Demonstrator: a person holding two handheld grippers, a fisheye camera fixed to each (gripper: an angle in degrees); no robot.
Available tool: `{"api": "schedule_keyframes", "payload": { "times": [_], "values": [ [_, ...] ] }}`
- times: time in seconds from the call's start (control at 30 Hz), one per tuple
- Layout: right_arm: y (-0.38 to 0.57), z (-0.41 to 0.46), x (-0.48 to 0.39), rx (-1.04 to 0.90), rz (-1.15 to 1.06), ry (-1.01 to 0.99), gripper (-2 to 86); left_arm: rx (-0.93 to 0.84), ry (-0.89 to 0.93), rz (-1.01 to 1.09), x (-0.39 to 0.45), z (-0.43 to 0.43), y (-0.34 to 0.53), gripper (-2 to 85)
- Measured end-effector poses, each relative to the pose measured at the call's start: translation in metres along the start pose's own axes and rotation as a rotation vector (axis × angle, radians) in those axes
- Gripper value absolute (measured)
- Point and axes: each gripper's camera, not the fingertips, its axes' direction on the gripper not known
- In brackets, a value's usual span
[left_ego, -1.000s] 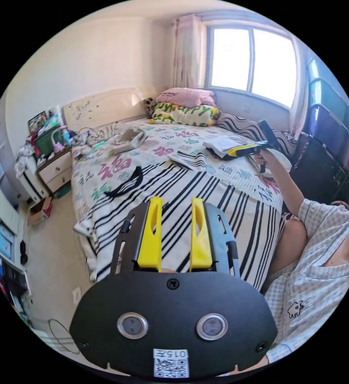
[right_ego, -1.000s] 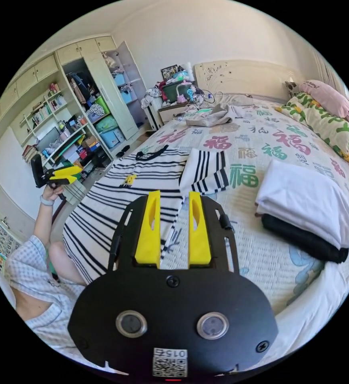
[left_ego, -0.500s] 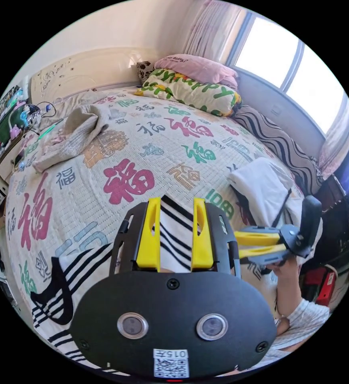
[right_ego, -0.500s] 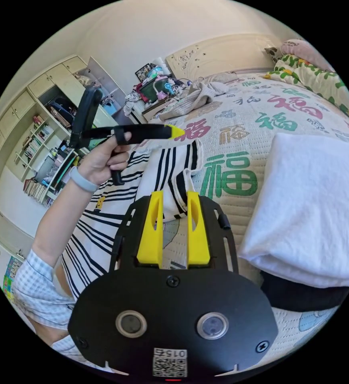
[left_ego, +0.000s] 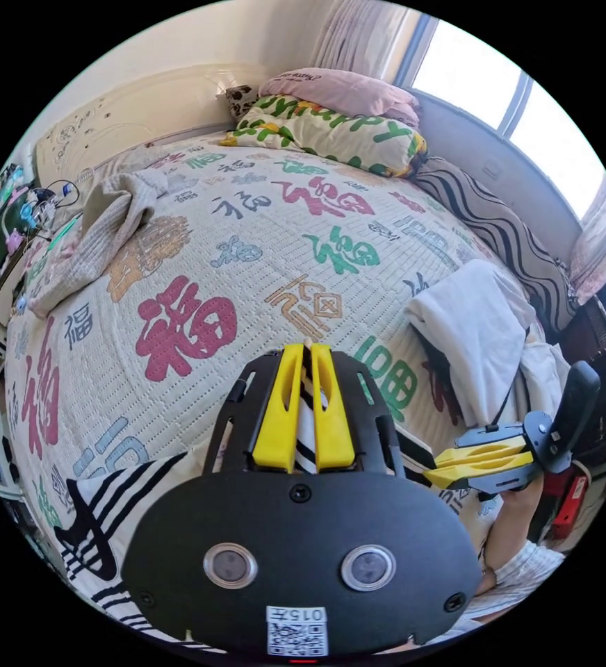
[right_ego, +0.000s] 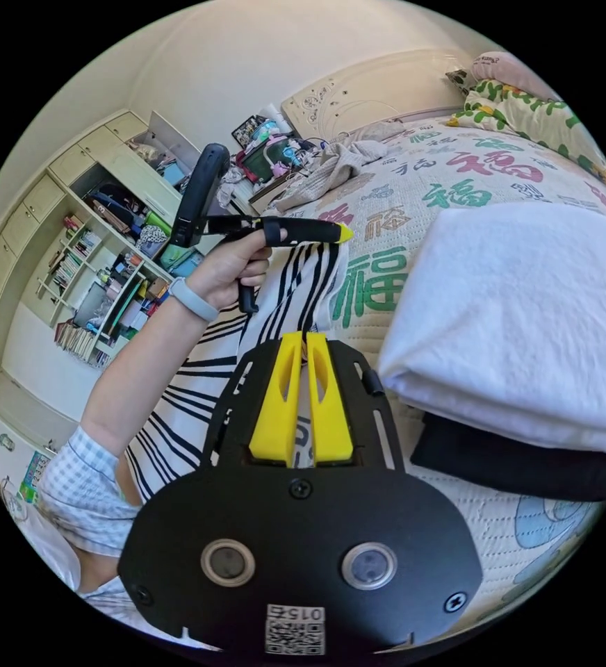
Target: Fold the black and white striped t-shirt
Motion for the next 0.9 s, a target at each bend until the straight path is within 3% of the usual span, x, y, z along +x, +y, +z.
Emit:
{"api": "schedule_keyframes", "payload": {
  "times": [0.3, 0.53, 0.7, 0.9],
  "values": [
    [-0.008, -0.012, -0.015, 0.000, -0.057, 0.018, 0.0, 0.102, 0.023, 0.091, -0.006, -0.018, -0.002, 0.8],
    [-0.013, -0.021, -0.071, 0.017, -0.320, -0.040, 0.1, 0.337, 0.006, 0.155, -0.052, -0.135, 0.095, 0.8],
    [-0.014, 0.012, -0.131, -0.184, -0.532, -0.061, 0.2, 0.366, 0.039, 0.058, -0.105, -0.169, 0.195, 0.9],
    [0.000, 0.087, -0.174, -0.531, -0.704, -0.059, 1.8, 0.243, 0.071, -0.039, -0.147, -0.149, 0.270, 1.4]
  ]
}}
